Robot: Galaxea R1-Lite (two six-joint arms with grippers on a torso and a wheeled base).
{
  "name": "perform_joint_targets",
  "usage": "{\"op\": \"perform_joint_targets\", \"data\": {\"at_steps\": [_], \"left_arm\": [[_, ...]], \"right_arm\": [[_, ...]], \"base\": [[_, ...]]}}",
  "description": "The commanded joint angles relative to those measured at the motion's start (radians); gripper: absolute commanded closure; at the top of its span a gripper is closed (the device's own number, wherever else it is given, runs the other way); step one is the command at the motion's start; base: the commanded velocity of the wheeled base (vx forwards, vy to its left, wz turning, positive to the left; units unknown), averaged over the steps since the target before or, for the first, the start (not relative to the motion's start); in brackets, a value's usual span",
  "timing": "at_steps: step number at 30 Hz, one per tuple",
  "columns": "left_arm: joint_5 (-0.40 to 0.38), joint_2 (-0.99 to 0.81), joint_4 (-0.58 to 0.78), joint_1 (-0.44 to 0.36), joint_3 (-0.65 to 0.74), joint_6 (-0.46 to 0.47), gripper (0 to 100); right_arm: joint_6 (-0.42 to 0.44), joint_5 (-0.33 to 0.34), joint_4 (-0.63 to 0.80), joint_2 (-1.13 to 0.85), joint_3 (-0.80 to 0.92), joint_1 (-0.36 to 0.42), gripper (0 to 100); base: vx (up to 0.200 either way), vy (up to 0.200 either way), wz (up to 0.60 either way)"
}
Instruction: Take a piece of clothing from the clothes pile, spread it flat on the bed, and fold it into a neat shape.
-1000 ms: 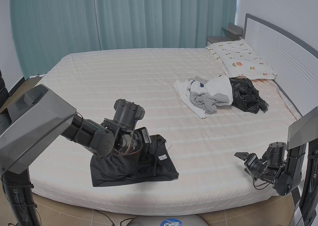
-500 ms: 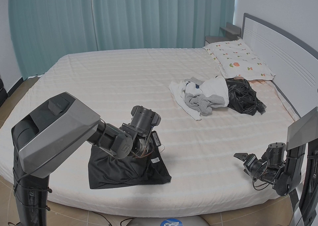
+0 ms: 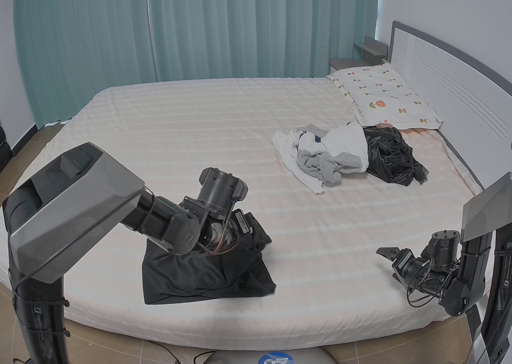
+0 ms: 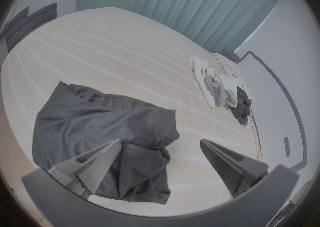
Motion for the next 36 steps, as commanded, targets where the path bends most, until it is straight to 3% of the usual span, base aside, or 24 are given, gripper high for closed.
{"op": "perform_joint_targets", "data": {"at_steps": [1,8,13,27,29,31,36], "left_arm": [[-0.017,-0.102,-0.006,0.046,0.126,-0.027,0],[-0.067,-0.158,-0.099,0.088,0.326,-0.073,0],[-0.086,-0.172,-0.216,0.107,0.442,-0.093,0],[-0.087,-0.157,-0.223,0.161,0.459,-0.097,0],[-0.090,-0.157,-0.217,0.173,0.454,-0.099,0],[-0.122,-0.162,-0.223,0.197,0.464,-0.097,0],[-0.152,-0.166,-0.222,0.250,0.454,-0.096,0]], "right_arm": [[0.000,0.000,-0.010,0.003,0.005,0.002,0],[-0.001,-0.001,-0.011,0.012,0.008,0.011,0],[-0.001,-0.001,-0.011,0.013,0.008,0.011,0],[-0.024,-0.017,-0.010,0.033,-0.048,0.075,0],[-0.040,-0.023,-0.010,0.036,-0.046,0.086,0],[-0.124,-0.041,-0.008,0.047,-0.048,0.115,0],[-0.221,-0.053,-0.004,0.045,-0.095,0.157,0]], "base": [[0.000,0.000,0.00],[0.000,0.000,0.00],[-0.200,0.000,0.00],[-0.014,0.000,0.00],[0.000,0.000,0.00],[0.000,0.000,0.00],[0.000,0.200,0.00]]}}
